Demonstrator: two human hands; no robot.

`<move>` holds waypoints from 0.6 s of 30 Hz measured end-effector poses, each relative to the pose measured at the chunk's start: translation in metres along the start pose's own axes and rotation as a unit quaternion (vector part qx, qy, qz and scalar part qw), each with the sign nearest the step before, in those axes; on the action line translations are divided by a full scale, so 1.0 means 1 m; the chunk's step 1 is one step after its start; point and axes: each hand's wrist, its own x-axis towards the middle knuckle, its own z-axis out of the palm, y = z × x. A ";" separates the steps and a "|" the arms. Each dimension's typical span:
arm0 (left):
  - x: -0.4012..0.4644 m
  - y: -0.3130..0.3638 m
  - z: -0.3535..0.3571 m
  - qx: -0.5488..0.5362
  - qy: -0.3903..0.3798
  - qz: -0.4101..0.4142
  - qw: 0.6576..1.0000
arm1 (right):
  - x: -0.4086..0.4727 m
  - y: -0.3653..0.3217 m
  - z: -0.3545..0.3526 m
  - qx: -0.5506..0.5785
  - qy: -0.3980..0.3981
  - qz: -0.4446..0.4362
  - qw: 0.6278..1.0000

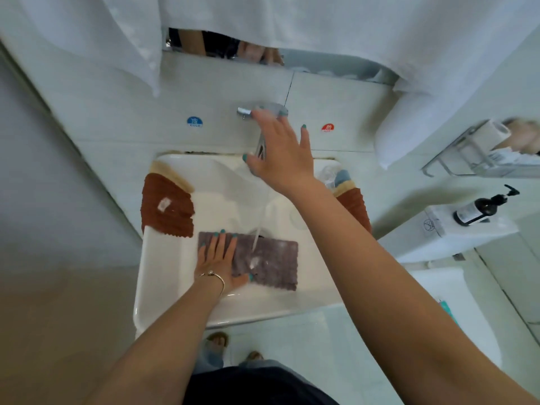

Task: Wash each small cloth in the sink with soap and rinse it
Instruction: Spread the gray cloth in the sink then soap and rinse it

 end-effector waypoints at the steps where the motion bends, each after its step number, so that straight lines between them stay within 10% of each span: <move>1: -0.002 0.000 -0.001 0.000 -0.005 0.001 1.000 | 0.000 -0.001 0.003 -0.013 -0.019 0.001 1.000; 9: -0.001 0.003 -0.007 -0.015 -0.001 0.011 1.000 | -0.091 0.047 0.053 0.227 0.071 0.133 0.962; 13: 0.004 0.001 -0.016 -0.020 0.030 0.063 0.997 | -0.127 0.076 0.123 0.181 -0.131 0.288 0.931; 18: 0.013 -0.001 -0.016 -0.014 0.018 0.065 0.998 | -0.129 0.079 0.161 0.058 -0.267 0.156 0.949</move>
